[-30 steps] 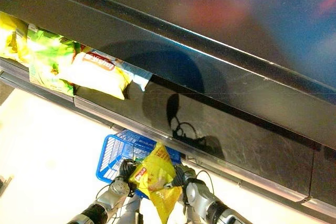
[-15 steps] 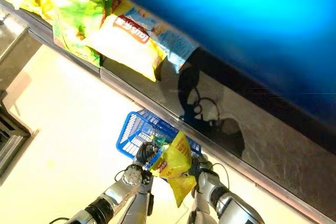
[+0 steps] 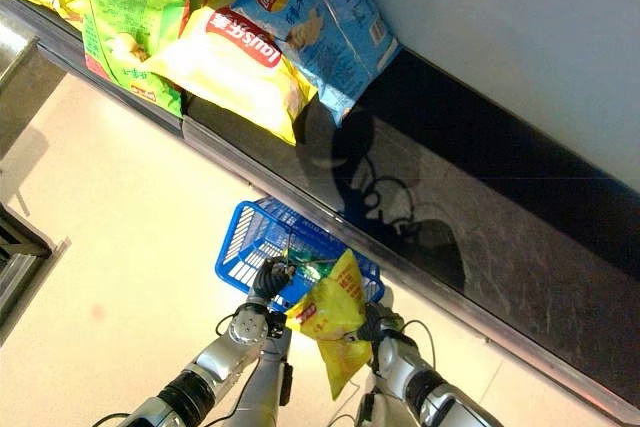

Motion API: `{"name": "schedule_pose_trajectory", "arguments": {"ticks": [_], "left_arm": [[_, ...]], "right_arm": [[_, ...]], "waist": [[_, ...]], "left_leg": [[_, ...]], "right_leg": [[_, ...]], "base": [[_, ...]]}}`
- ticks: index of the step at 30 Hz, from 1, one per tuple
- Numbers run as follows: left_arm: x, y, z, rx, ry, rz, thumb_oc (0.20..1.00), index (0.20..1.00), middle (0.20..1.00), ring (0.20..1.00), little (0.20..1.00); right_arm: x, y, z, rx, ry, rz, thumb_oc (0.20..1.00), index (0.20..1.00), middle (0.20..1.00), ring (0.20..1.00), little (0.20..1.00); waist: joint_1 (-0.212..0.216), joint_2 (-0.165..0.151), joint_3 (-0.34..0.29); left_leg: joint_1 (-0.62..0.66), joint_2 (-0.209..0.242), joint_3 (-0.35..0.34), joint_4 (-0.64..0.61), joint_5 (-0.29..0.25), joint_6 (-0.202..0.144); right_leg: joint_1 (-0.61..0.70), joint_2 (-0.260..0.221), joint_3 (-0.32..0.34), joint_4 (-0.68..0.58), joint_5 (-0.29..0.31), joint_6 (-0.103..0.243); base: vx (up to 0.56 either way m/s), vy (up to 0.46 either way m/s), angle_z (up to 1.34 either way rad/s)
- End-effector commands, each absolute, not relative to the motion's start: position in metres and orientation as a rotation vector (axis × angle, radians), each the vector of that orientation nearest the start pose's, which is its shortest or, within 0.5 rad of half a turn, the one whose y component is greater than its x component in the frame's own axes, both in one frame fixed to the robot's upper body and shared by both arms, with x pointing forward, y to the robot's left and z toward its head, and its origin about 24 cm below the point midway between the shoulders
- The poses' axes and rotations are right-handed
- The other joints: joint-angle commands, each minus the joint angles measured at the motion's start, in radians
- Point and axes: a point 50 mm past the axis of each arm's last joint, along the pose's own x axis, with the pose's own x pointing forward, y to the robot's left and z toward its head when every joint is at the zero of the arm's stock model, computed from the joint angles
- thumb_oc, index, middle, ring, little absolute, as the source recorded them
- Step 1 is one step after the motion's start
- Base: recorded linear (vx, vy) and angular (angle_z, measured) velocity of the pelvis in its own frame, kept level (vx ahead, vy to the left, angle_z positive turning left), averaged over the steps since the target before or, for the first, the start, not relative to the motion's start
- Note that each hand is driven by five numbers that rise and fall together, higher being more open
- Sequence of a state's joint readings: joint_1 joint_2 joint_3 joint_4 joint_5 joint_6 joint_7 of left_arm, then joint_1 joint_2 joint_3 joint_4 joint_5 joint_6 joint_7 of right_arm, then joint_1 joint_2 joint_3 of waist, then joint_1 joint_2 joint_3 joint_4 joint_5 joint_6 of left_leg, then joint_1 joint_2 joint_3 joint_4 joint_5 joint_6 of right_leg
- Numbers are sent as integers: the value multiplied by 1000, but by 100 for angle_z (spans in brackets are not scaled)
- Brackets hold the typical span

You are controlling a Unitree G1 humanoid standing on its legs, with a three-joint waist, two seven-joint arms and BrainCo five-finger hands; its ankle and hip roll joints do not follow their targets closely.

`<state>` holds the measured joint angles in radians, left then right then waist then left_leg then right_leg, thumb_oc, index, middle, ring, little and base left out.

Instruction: Pick up the snacks into the basket

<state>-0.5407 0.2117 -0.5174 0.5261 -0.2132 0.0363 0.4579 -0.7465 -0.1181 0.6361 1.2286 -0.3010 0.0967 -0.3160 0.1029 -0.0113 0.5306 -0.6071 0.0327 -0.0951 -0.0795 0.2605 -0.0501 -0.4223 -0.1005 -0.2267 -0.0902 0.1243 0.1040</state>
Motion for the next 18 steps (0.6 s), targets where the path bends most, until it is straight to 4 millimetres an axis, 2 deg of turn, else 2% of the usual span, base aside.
{"name": "schedule_pose_trajectory", "arguments": {"ticks": [1, 3, 8, 9, 14, 18], "left_arm": [[336, 30, 130, 76, -254, -186, 200, 200, 200, 200, 200], [329, 21, 135, 52, -281, -234, 200, 200, 200, 200, 200], [316, -2, 151, 8, -343, -334, 200, 200, 200, 200, 200], [312, -7, 155, 1, -359, -360, 200, 200, 200, 200, 200], [305, -15, 164, -27, -396, -407, 200, 200, 200, 200, 200], [298, -21, 172, -64, -420, -437, 200, 200, 200, 200, 200]], "right_arm": [[369, -112, 29, -1020, 212, 81, 200, 200, 200, 200, 200], [380, -112, 47, -1021, 169, 52, 200, 200, 200, 200, 200], [394, -102, 77, -1027, 92, 41, 200, 200, 200, 200, 200], [396, -106, 82, -1014, 81, 23, 200, 200, 200, 200, 200], [401, -106, 93, -987, 45, -13, 200, 200, 200, 200, 200], [404, -112, 101, -836, 66, -97, 200, 200, 200, 200, 200]], "waist": [[31, 41, -11], [47, 51, -11], [85, 73, -11], [93, 78, -11], [116, 95, -11], [141, 117, -11]], "left_leg": [[-11, -13, 52, -6, -45, -50], [-26, -18, 45, -7, -43, -50], [-72, -30, 29, -5, -39, -51], [-90, -35, 20, -5, -36, -51], [-126, -47, 5, -5, -29, -53], [-142, -58, -2, -3, -33, -50]], "right_leg": [[-85, -73, 40, 59, 33, 69], [-96, -75, 31, 57, 35, 69], [-117, -84, 0, 51, 38, 75], [-126, -88, -10, 51, 39, 77], [-139, -95, -35, 46, 42, 82], [-144, -105, -50, 44, 42, 87]], "base": [[0, 0, 0], [2, 11, 4], [20, 9, 10], [27, 5, 19], [27, 5, 20], [27, 42, 14]]}}
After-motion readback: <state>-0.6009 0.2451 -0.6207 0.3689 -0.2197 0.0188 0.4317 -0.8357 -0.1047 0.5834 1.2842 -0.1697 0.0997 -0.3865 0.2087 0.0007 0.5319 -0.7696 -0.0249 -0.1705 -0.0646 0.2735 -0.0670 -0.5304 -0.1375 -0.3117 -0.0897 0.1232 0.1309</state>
